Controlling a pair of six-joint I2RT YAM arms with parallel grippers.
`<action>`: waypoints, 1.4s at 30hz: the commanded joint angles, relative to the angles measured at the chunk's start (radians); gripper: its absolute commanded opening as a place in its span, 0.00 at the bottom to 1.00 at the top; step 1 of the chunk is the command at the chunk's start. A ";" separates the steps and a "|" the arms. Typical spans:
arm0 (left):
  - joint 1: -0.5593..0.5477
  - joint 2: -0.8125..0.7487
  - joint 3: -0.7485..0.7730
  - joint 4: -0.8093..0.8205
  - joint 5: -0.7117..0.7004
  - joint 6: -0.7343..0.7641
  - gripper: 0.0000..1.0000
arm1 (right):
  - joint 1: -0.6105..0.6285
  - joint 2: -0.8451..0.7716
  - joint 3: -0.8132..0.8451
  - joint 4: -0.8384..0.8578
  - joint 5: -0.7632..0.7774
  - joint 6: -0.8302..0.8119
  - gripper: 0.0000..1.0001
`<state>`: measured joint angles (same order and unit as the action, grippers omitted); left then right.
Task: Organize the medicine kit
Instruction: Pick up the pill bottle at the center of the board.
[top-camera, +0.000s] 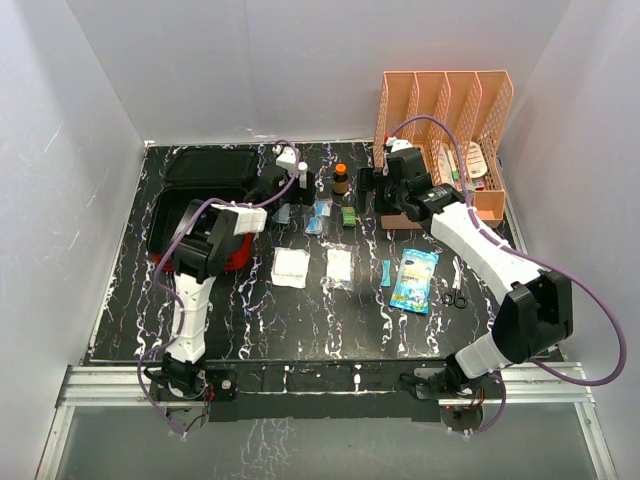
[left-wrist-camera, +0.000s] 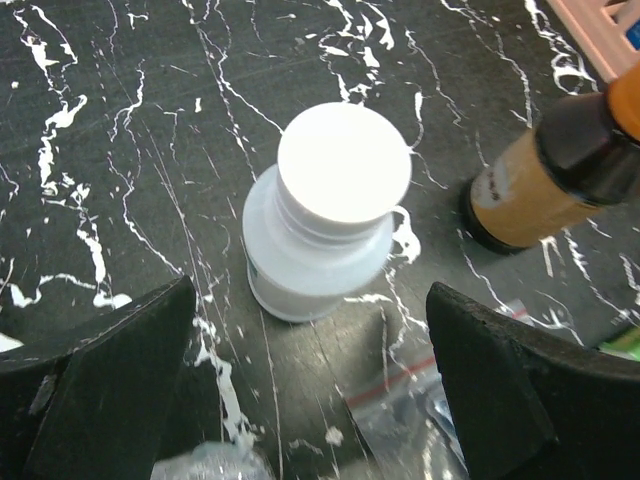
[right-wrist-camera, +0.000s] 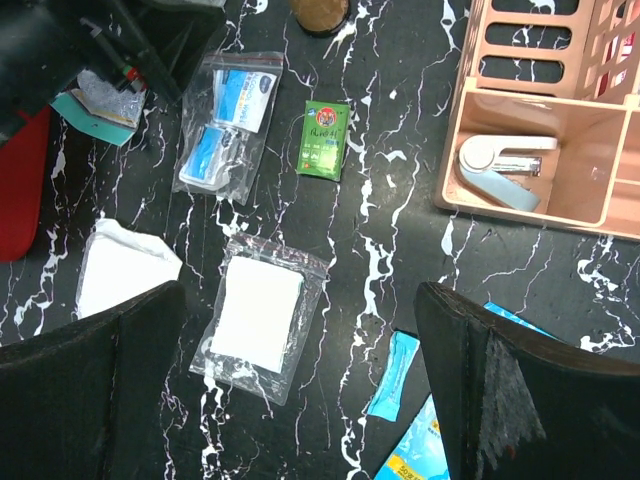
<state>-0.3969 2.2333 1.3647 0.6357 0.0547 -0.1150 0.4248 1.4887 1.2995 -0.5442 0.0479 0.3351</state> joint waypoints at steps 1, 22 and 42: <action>-0.007 0.037 0.086 0.098 -0.039 0.020 0.99 | 0.005 -0.057 -0.009 0.051 -0.005 0.009 0.98; -0.008 0.132 0.140 0.150 -0.035 0.005 0.31 | 0.005 -0.006 -0.009 0.058 -0.019 0.014 0.98; 0.047 -0.299 0.418 -1.021 0.261 0.089 0.00 | 0.005 -0.027 -0.030 0.130 -0.011 0.013 0.98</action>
<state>-0.3908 2.1159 1.7176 -0.0738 0.2199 -0.0448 0.4255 1.4849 1.2778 -0.4900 0.0269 0.3470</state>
